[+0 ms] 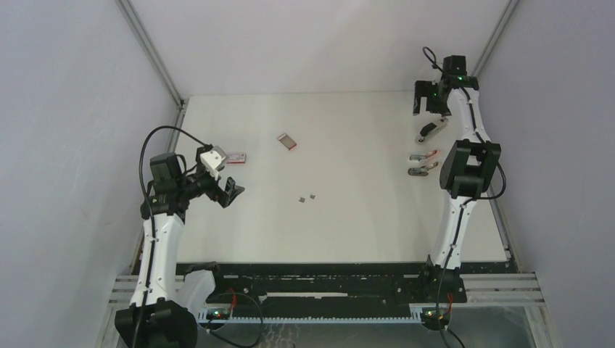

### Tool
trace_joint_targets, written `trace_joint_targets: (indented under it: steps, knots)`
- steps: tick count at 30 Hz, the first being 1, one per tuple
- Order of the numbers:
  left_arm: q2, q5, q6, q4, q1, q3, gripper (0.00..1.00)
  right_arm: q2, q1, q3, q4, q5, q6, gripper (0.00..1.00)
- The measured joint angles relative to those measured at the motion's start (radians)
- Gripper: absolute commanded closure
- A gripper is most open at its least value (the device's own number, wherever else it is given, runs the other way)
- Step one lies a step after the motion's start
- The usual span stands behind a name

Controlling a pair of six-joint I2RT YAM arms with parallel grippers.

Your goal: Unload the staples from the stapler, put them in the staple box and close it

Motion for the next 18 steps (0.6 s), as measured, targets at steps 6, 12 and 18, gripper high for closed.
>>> trace_joint_targets:
  steps: [6, 12, 18]
  knots:
    - [0.001, 0.0, 0.0, 0.0, 0.0, 0.0, 0.0, 0.006, -0.066, -0.038, 0.019, -0.026, 0.168, 0.0]
    - [0.015, 0.0, 0.001, 0.0, 0.0, 0.0, 0.0, 0.027, -0.092, -0.038, 0.047, -0.065, 0.271, 0.0]
    - [0.031, 0.0, 0.002, 0.0, 0.0, 0.0, 0.0, 0.076, -0.101, -0.038, 0.059, -0.098, 0.359, 0.0]
